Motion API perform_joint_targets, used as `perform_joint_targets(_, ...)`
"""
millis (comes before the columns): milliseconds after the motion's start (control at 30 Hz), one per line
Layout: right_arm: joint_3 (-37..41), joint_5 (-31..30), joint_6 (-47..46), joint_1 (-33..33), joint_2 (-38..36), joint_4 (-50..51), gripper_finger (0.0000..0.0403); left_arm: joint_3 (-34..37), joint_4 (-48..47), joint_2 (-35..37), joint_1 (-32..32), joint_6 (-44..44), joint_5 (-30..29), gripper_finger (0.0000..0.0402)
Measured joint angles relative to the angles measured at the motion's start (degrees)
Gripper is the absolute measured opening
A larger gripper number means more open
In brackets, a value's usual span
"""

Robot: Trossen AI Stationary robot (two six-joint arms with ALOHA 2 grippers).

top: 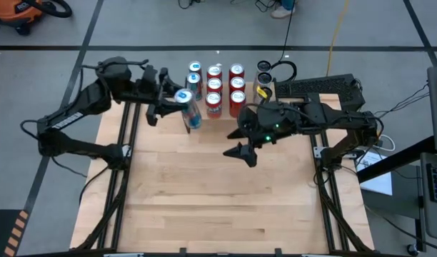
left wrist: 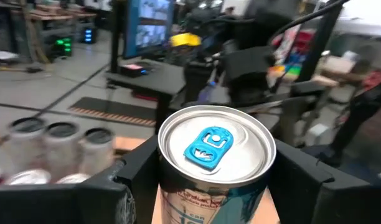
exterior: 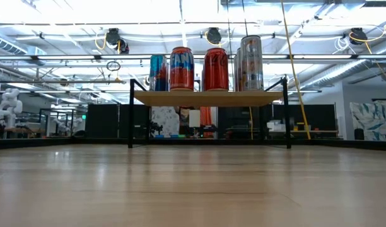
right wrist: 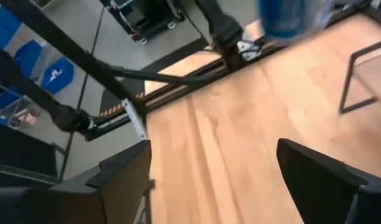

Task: Place canned beverage on shelf
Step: Put the blue soda can on the shelf aligned with the other blue soda can

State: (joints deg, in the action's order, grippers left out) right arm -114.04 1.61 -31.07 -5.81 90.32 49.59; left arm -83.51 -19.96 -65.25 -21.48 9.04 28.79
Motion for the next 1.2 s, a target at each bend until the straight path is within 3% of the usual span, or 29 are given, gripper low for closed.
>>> perform_joint_targets(233,0.0,-0.9,-5.5,-5.1,0.0,2.7,0.0324,8.9,1.3,6.4,-7.8,-2.4,2.7,0.0234)
perform_joint_targets(433,0.0,-9.9,-8.7,-11.8,0.7,0.0,0.0325,17.7,7.6,9.3,-11.0,-2.7,5.2,0.0234)
perform_joint_targets(600,0.0,-16.6,-10.3,-16.6,2.5,-4.3,0.0325,18.1,5.6,8.9,-11.0,-10.0,4.5,0.0235)
perform_joint_targets(933,0.0,-19.6,-9.0,-23.7,9.2,-15.7,0.0325,18.1,4.8,8.7,-10.7,-11.1,-12.3,0.0235)
perform_joint_targets(1067,0.0,-19.6,-9.4,-24.6,11.9,-19.5,0.0325,18.1,3.8,7.9,-10.6,-11.0,-12.0,0.0235)
perform_joint_targets(1200,0.0,-19.6,-8.5,-24.6,13.5,-21.7,0.0325,18.1,4.7,6.1,-10.6,-15.7,-6.7,0.0235)
